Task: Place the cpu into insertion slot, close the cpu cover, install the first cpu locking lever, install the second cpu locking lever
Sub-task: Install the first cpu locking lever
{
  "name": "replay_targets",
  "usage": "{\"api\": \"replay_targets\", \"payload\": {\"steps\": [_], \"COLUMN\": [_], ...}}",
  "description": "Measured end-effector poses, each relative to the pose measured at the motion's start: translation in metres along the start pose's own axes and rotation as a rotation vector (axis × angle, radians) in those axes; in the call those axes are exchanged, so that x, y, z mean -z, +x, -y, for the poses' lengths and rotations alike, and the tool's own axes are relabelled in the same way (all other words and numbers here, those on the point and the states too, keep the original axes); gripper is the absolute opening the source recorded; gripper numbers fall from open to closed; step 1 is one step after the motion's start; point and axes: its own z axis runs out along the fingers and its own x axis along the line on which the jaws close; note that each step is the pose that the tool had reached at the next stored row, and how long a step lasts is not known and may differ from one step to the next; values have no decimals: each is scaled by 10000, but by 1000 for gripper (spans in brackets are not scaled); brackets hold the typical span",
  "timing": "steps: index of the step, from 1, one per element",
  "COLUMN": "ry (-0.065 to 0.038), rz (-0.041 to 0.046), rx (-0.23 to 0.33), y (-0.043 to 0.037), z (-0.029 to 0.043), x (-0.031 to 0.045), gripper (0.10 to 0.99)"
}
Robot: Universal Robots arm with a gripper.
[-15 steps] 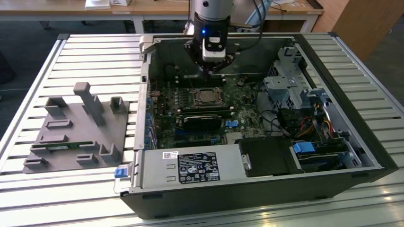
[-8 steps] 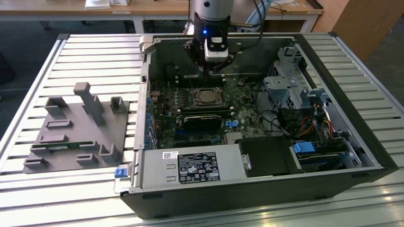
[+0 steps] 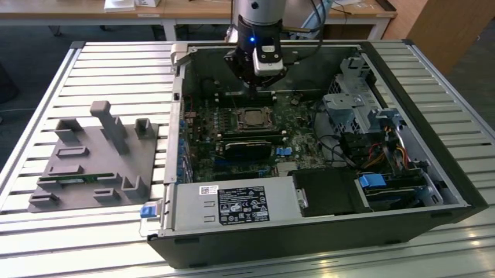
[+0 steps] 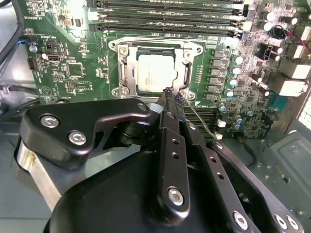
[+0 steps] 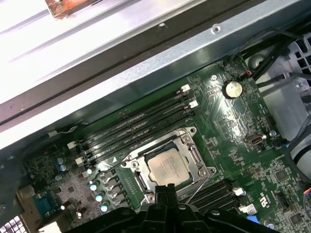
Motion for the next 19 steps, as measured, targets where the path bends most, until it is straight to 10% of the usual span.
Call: {"api": "replay_targets", "payload": {"steps": [19], "ry": [8], "rz": [-7], "rx": [1565], "y": [0], "z": [0], "x": [0], "gripper": [106]}}
